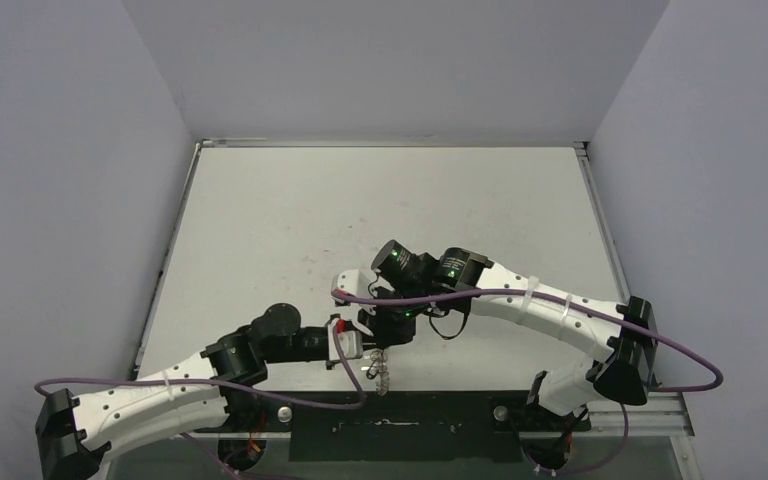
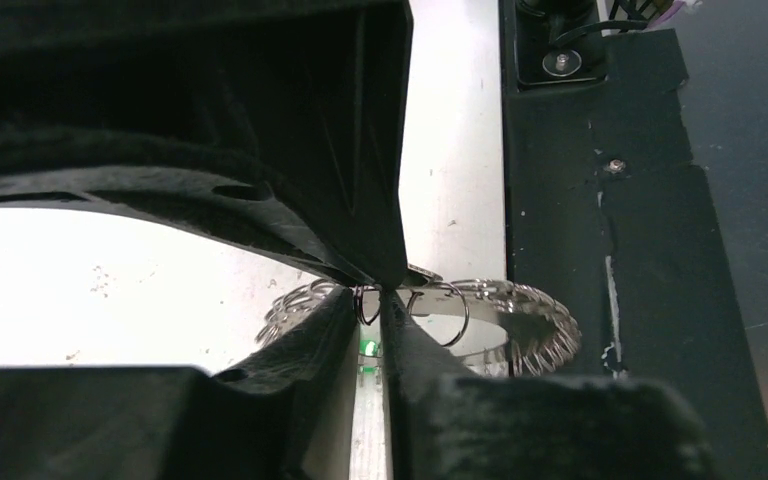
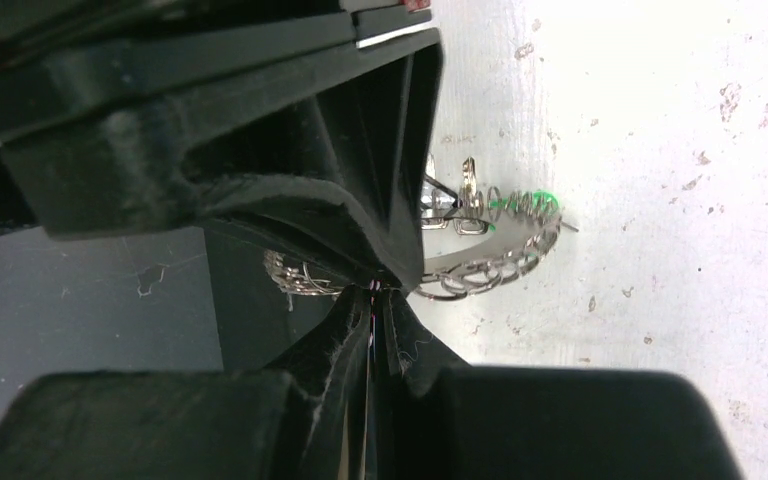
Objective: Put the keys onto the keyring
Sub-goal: Adjust the key on the keyring.
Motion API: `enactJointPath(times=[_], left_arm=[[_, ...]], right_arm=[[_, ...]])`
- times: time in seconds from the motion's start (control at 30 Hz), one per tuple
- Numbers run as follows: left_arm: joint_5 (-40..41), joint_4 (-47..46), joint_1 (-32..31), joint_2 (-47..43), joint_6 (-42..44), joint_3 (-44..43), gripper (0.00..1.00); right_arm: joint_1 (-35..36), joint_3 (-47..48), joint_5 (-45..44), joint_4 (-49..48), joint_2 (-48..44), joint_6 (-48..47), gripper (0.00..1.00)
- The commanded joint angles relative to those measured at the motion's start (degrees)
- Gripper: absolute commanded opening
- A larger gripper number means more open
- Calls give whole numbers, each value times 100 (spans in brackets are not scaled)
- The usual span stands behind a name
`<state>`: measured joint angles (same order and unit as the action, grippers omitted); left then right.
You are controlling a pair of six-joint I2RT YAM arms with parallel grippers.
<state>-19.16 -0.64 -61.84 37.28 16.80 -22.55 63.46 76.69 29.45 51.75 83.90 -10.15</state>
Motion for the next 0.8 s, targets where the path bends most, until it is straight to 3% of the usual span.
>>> enactJointPath(times=[0.0, 0.13, 0.2, 0.4, 0.5, 0.6, 0.77], left_arm=[[-337, -551, -12, 100, -39, -234, 0], [-359, -557, -12, 109, -89, -196, 0], [-310, -619, -12, 49, -144, -126, 0], [-35, -1312, -19, -320, -417, 329, 0], [91, -1760, -12, -573, -587, 586, 0], [113, -2255, -17, -767, -741, 839, 0], [49, -3254, -15, -967, -951, 1259, 0]], right_arm=[[55, 265, -19, -303, -65, 100, 0], [2, 222, -130, -329, -94, 109, 1], [-94, 144, -189, -429, -171, 159, 14], [-297, -356, -208, -961, -791, 154, 36], [-330, -759, 1, -1407, -1263, -22, 54], [-360, -1278, 198, -2000, -1780, -127, 57], [-391, -1975, 411, -2772, -2404, -188, 54]])
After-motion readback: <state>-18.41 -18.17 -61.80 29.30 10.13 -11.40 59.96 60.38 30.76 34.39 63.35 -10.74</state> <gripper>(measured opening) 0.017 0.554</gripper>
